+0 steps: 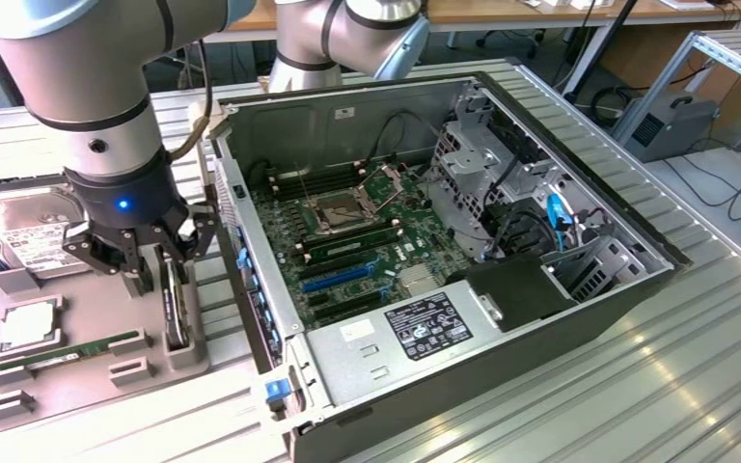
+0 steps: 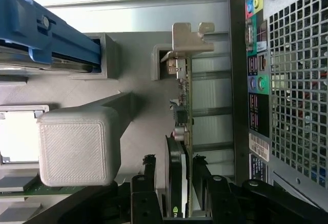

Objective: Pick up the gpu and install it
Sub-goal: 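Pick up the gpu and move the gpu toward the slot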

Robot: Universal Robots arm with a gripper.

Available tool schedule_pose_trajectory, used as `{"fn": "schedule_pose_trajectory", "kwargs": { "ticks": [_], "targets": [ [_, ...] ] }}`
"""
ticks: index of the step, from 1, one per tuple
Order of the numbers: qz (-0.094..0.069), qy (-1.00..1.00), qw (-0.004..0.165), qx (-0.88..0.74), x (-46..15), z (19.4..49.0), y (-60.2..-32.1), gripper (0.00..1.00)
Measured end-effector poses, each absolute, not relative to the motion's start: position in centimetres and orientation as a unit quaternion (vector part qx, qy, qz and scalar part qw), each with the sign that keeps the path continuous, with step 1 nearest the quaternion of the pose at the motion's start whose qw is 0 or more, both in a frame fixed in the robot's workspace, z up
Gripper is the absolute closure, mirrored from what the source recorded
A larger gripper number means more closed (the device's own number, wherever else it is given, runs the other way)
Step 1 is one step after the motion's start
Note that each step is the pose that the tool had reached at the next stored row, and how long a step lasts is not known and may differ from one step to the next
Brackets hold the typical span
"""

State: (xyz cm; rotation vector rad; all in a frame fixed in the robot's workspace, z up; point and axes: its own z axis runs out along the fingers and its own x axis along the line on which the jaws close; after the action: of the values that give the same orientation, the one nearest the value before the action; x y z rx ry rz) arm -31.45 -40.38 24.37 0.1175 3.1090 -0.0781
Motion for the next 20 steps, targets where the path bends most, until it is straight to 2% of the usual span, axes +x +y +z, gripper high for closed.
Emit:
{"fn": "schedule_pose_trajectory", "kwargs": {
  "ticks": [4, 6, 10, 16, 20],
  "targets": [
    [-0.025, 0.999, 0.015, 0.038, -31.4, 24.3, -40.4, 0.59],
    [-0.025, 0.999, 0.015, 0.038, -31.4, 24.3, -40.4, 0.73],
    [-0.025, 0.999, 0.015, 0.038, -31.4, 24.4, -40.3, 0.73],
    [-0.025, 0.999, 0.015, 0.038, -31.4, 26.6, -40.3, 0.73],
    [-0.025, 0.999, 0.015, 0.038, -31.4, 26.7, -40.2, 0.73]
  ]
}}
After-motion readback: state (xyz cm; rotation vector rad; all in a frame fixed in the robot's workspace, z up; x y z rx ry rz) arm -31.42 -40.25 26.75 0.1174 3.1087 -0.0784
